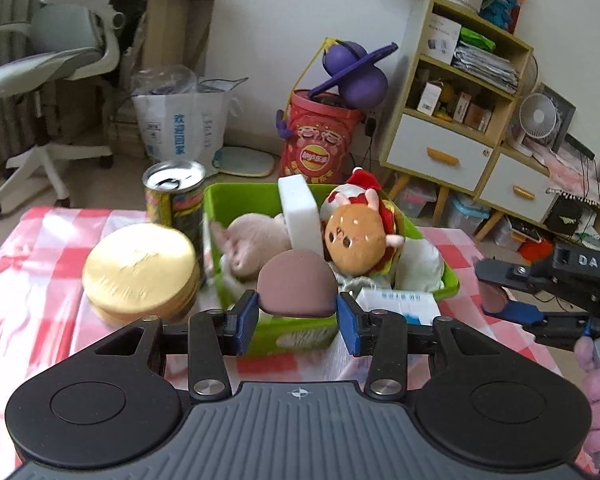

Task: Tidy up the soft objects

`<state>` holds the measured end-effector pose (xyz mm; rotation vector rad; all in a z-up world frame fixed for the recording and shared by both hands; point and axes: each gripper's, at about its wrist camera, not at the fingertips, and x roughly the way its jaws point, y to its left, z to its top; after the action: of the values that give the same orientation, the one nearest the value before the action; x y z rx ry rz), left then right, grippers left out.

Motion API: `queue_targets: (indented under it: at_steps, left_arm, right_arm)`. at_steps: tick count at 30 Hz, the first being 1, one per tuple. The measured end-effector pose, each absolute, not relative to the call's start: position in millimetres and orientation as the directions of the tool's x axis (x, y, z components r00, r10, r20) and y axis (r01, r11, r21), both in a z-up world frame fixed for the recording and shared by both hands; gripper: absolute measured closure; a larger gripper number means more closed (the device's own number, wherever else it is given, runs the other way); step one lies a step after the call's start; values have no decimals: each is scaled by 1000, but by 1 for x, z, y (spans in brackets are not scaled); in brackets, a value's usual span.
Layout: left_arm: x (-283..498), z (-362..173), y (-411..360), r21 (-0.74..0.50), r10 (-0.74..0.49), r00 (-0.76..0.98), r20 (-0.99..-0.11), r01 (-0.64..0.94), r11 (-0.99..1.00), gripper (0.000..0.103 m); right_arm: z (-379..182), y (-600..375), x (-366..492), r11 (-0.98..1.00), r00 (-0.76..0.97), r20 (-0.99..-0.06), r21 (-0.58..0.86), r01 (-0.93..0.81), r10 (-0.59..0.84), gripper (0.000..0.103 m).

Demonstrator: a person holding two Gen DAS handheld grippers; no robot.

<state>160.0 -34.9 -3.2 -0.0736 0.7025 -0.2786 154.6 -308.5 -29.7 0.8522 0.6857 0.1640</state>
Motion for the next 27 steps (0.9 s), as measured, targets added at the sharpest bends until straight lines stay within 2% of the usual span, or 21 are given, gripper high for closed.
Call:
queue_targets:
  at_steps: [8,15,19,21,23,24,25,27]
  left_arm:
    - [195,-17,-57,-71,-250,717,-651,270,960,58]
    - [221,-36,-63,-28,-221,685,-694,281,959,56]
    - [224,-40,-61,-15,-214,688,-693,284,959,49]
    - [224,-39,-61,-23,-224,689,-689,288,957,47]
    - [221,-38,-59,-34,-237,692,-682,294,955,36]
    - [219,-37,-58,-31,-233,700,-675,289,957,26]
    - [215,-35,-57,-25,-226,713,-663,281,959,22]
    - [210,-32,-55,-26,-224,725,-651,274,961,21]
  right_arm:
    - [-42,-298,207,698,738,-537,705,127,408,79]
    - [-50,-279,229,794,712,-603,599,107,359,78]
    - [-51,-274,233,818,709,-623,564,114,331,77]
    - [-50,-274,234,816,707,-625,566,116,333,74]
    - [-49,-275,232,800,709,-610,590,110,353,60]
    - [-47,-277,231,791,715,-599,602,106,360,56]
    - [-45,-278,229,790,721,-594,604,107,357,50]
    - [-39,-279,225,798,728,-594,593,108,343,49]
